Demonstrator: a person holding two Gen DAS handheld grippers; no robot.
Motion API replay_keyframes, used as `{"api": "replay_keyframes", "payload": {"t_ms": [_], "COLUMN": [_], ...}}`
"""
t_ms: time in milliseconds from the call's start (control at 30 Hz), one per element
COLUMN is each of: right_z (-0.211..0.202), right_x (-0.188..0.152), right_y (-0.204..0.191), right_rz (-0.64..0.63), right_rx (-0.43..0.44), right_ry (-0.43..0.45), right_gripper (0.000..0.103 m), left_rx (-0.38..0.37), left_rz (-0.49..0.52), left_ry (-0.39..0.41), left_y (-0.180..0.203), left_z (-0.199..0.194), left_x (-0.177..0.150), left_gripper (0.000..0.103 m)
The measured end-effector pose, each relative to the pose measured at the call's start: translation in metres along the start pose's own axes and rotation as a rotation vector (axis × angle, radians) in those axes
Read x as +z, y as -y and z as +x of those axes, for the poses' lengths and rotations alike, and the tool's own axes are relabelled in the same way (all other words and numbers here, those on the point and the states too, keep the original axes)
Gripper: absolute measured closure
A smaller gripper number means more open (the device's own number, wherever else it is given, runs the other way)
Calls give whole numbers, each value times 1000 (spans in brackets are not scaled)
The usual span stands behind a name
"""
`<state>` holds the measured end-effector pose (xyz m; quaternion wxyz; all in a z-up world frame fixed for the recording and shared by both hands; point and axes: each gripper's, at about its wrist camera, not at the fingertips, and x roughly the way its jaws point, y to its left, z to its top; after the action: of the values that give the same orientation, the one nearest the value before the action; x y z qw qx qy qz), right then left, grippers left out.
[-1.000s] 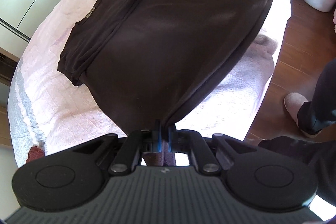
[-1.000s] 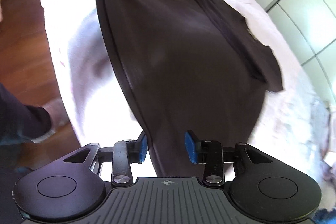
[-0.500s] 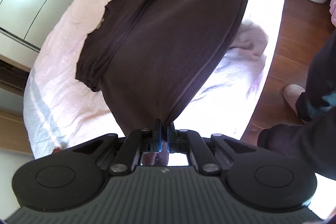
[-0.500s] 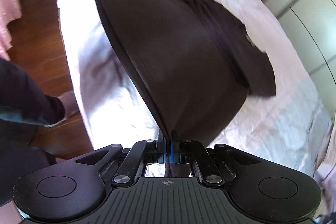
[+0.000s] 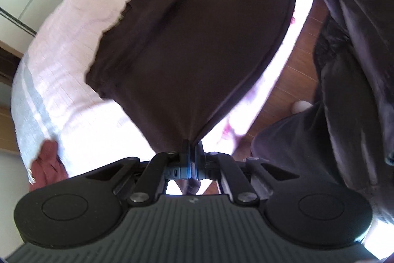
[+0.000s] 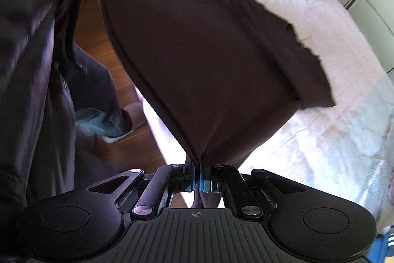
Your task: Fold clothes
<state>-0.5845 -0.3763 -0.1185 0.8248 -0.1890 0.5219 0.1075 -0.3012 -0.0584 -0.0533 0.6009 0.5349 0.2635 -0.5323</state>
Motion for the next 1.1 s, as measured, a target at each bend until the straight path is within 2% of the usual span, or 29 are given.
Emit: {"api": "replay_keyframes", "payload": {"t_ms": [133,267,400,533,667,733,933,1100], "right_z": [-3,14,57,125,189,210,248,293], "right_x": [45,96,153,187,198,202,205,203], "right_y": [61,138,220,292,341,361,406,438], "right_rz": [-10,-16,25,52,71,79,122,167], "right_rx": [-97,-190,-226,-192,-129,-105,-65,-18], "right_ry": [43,54,21,-62,-143,-161,-159,-159], "right_gripper": [101,101,101,101,101,101,101,101], "left_rx": [58,78,15,-84,-156,-175,-202,-219], "left_rz": [41,75,86,107,132,110,26,-38], "left_ry": [80,159,178,148,93,88,57,0], "left_y": [-80,-182,-279,-352,-384,-398,-431,-442], "left_z": [16,51,123,207,273,288,334,397], "left_x": [29,60,95,124,128,121,124,134], "left_gripper": [102,102,102,102,102,102,102,102]}}
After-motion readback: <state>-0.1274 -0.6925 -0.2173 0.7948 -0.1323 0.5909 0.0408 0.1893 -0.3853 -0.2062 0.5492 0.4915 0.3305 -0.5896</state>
